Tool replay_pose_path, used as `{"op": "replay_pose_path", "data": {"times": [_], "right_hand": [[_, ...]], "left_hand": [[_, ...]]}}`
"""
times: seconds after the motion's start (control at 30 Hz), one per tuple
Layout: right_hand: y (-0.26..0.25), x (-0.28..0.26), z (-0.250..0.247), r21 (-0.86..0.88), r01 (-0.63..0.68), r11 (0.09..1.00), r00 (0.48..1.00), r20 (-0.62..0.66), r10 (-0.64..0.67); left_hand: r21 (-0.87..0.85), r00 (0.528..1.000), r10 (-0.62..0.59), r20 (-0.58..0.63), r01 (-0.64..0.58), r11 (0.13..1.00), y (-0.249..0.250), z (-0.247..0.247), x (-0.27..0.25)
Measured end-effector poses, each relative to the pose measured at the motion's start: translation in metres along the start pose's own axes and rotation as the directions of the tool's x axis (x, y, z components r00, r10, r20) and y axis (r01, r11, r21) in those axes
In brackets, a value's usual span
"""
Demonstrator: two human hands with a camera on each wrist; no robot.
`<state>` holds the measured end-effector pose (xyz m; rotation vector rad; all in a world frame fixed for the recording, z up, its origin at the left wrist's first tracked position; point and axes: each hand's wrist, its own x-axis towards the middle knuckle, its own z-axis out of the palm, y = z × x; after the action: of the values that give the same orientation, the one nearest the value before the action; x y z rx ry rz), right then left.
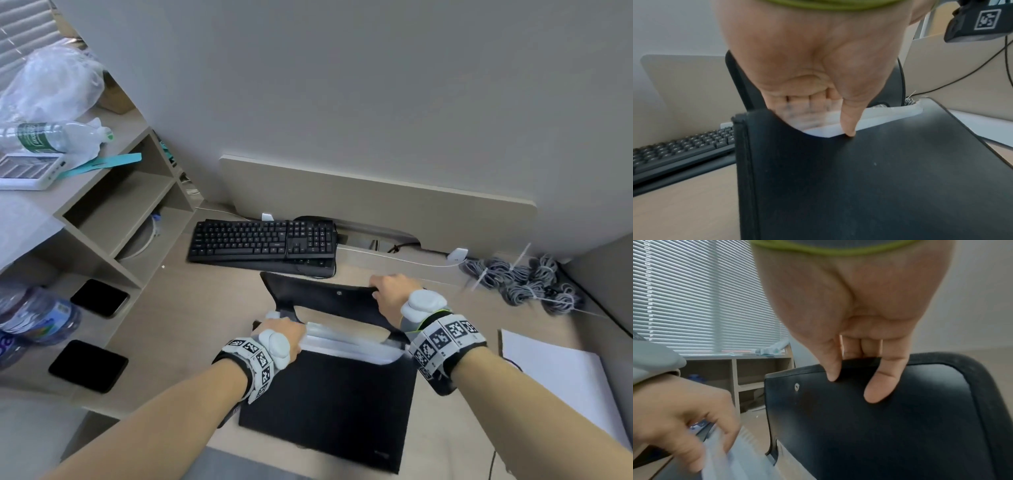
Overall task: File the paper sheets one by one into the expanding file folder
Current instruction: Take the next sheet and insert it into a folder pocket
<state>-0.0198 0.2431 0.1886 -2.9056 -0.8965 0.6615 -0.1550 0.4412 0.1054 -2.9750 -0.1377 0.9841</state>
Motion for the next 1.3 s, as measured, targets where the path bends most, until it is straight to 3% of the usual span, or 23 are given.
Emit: {"op": "replay_pose_path", "data": {"times": [0.2, 0.4, 0.57, 0.77, 0.9, 0.97, 1.07, 1.17, 1.3], "right_hand": [[0.017, -0.002, 0.082, 0.227, -0.103, 0.968, 0.992, 0.093, 0.084], [0.066, -0.025, 0.095, 0.37, -0.169, 0.914, 0.983, -0.01, 0.186], [0.131, -0.063, 0.113, 0.413, -0.252, 0.875, 0.958, -0.019, 0.286], [0.24, -0.124, 0.141, 0.459, -0.4, 0.793, 0.893, 0.002, 0.45], [0.31, -0.163, 0.169, 0.501, -0.478, 0.721, 0.859, 0.097, 0.502], [0.324, -0.173, 0.176, 0.523, -0.486, 0.701, 0.851, 0.098, 0.516], [0.373, -0.199, 0.201, 0.557, -0.53, 0.639, 0.813, 0.118, 0.571], [0.393, -0.21, 0.219, 0.604, -0.527, 0.598, 0.803, 0.123, 0.583], [0.407, -0.212, 0.241, 0.592, -0.54, 0.599, 0.801, 0.141, 0.582]], "left_hand": [[-0.122, 1.0, 0.013, -0.006, -0.014, 0.992, 0.002, 0.03, 0.013], [-0.109, 0.995, 0.046, -0.093, -0.056, 0.992, 0.038, 0.038, 0.026], [-0.194, 0.986, 0.127, -0.109, -0.146, 0.97, 0.104, 0.026, 0.04], [-0.419, 0.965, 0.198, -0.17, -0.253, 0.872, 0.228, 0.013, 0.058], [-0.525, 0.982, 0.136, -0.132, -0.186, 0.83, 0.307, 0.016, 0.079], [-0.592, 0.994, 0.083, -0.071, -0.109, 0.799, 0.322, 0.024, 0.09], [-0.542, 0.993, 0.094, 0.067, -0.043, 0.839, 0.372, 0.027, 0.115], [-0.541, 0.976, 0.098, 0.193, 0.023, 0.841, 0.39, 0.026, 0.129], [-0.638, 0.985, -0.041, 0.166, 0.139, 0.757, 0.417, 0.046, 0.134]]}}
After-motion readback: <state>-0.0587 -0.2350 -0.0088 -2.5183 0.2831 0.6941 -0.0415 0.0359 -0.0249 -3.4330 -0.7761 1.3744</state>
